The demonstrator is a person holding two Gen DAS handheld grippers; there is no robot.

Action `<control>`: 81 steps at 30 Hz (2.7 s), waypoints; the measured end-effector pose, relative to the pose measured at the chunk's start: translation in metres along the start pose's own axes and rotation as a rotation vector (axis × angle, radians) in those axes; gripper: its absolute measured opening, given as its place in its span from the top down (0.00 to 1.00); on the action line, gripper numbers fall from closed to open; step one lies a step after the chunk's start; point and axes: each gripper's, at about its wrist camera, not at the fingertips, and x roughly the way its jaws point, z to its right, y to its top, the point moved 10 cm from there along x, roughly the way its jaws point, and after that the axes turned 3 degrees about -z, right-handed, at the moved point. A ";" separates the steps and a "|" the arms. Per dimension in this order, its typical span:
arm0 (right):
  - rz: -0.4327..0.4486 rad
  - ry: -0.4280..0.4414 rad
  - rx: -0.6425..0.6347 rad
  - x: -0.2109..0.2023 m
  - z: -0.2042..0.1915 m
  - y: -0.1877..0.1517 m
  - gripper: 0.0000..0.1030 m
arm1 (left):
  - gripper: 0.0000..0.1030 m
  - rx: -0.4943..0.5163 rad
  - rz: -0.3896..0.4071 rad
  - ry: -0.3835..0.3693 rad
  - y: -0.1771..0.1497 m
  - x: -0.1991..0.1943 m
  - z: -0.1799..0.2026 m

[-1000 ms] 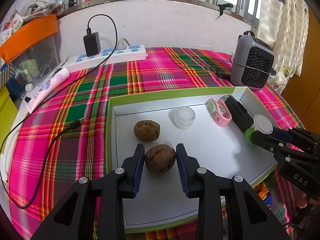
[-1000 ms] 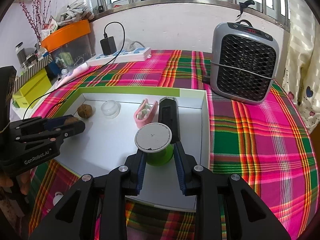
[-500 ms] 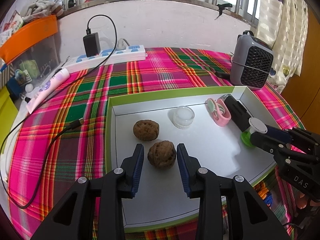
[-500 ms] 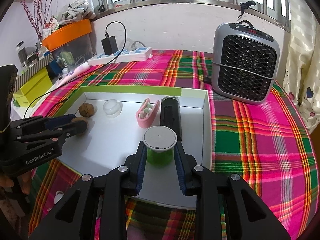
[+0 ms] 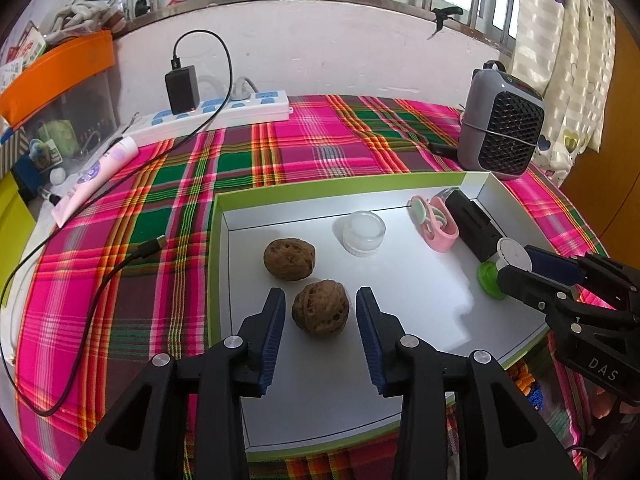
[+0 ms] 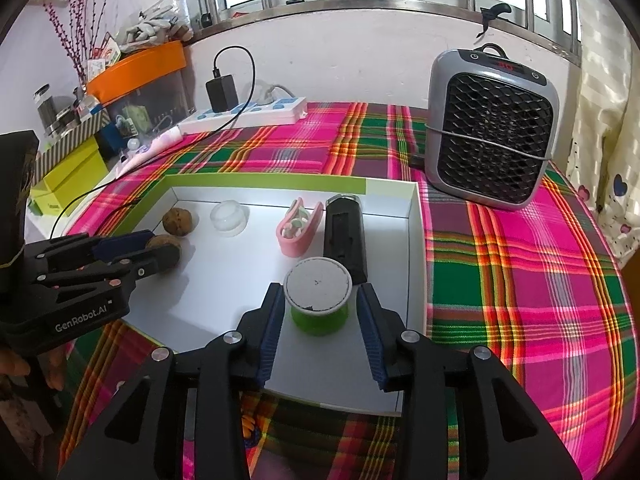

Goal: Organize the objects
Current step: 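Open the left tool on the walnut while the right tool releases the spool in the box, then lift both open tools out of the box toward the items on the cloth, then close the left tool on the pink clip while the right tool moves to the orange-blue toy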

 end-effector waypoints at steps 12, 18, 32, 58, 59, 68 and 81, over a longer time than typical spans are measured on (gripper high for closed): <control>0.008 0.002 0.009 -0.004 -0.002 -0.002 0.57 | 0.60 -0.017 0.014 0.012 -0.001 -0.008 -0.001; 0.013 0.004 0.017 -0.008 -0.003 -0.004 0.57 | 0.59 -0.021 0.023 0.014 -0.002 -0.015 0.000; 0.047 0.010 0.041 -0.026 -0.006 -0.006 0.57 | 0.59 -0.022 0.071 0.043 -0.006 -0.041 0.000; 0.077 0.022 0.031 -0.067 -0.025 -0.030 0.57 | 0.59 -0.041 0.080 -0.009 -0.051 -0.085 0.006; 0.077 0.022 0.031 -0.068 -0.026 -0.032 0.57 | 0.59 -0.040 0.077 -0.012 -0.053 -0.085 0.007; 0.067 0.032 0.030 -0.073 -0.031 -0.048 0.57 | 0.59 -0.022 0.039 -0.068 -0.080 -0.087 0.020; 0.049 0.039 0.040 -0.074 -0.032 -0.063 0.57 | 0.59 0.033 -0.004 -0.203 -0.105 -0.086 0.055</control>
